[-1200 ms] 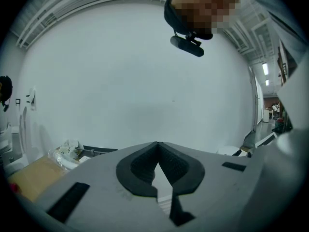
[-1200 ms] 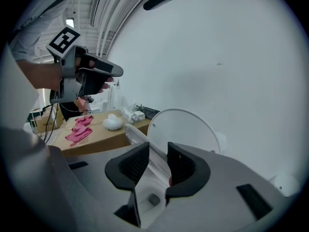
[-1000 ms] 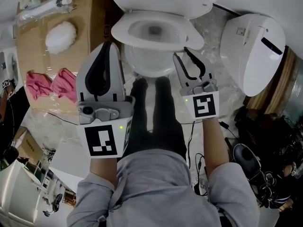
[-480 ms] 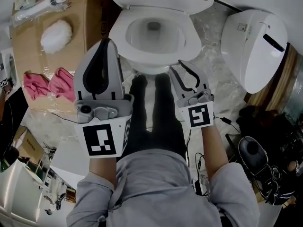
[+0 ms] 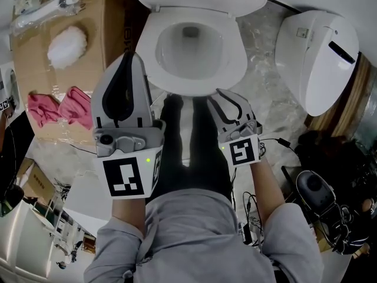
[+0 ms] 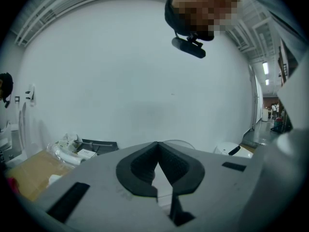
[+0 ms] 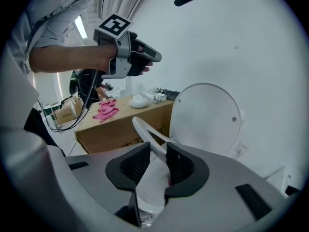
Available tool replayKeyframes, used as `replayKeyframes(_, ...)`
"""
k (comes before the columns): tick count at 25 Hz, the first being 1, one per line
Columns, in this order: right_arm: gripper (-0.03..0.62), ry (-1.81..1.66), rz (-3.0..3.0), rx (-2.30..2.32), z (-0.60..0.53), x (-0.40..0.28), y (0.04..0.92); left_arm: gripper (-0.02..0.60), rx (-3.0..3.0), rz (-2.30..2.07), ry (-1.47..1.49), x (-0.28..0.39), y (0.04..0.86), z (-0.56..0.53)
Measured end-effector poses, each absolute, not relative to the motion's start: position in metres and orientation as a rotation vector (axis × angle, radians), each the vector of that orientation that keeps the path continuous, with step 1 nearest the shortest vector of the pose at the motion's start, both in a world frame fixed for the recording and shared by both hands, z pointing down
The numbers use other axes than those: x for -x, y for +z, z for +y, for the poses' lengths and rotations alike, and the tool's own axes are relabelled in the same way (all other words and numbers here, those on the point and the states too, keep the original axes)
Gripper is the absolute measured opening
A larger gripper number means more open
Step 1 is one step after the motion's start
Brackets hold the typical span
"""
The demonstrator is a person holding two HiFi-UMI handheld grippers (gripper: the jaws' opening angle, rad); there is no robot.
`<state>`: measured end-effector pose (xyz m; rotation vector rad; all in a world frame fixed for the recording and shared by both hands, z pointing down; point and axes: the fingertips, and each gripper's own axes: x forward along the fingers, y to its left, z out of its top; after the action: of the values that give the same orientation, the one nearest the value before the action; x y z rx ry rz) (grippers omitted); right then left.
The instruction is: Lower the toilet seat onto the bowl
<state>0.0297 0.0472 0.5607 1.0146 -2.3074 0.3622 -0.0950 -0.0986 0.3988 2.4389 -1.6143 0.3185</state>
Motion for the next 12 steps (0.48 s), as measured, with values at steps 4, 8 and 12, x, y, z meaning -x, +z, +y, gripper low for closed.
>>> replayKeyframes(4, 0.096, 0.349, -2.293, -0.962, 0.061, -0.026, 0.574, 0.000, -2.433, -1.617, 0.327, 0.099, 0.404, -0.096)
replayKeyframes(8, 0.097, 0.351, -2.270, -0.902, 0.081, -0.022, 0.594, 0.000, -2.427, -1.616, 0.333, 0.102, 0.407, -0.093)
replayKeyframes(12, 0.097, 0.368, -2.233, -0.842, 0.102, -0.019, 0.618, 0.000, -2.421, -1.617, 0.338, 0.104, 0.410, -0.091)
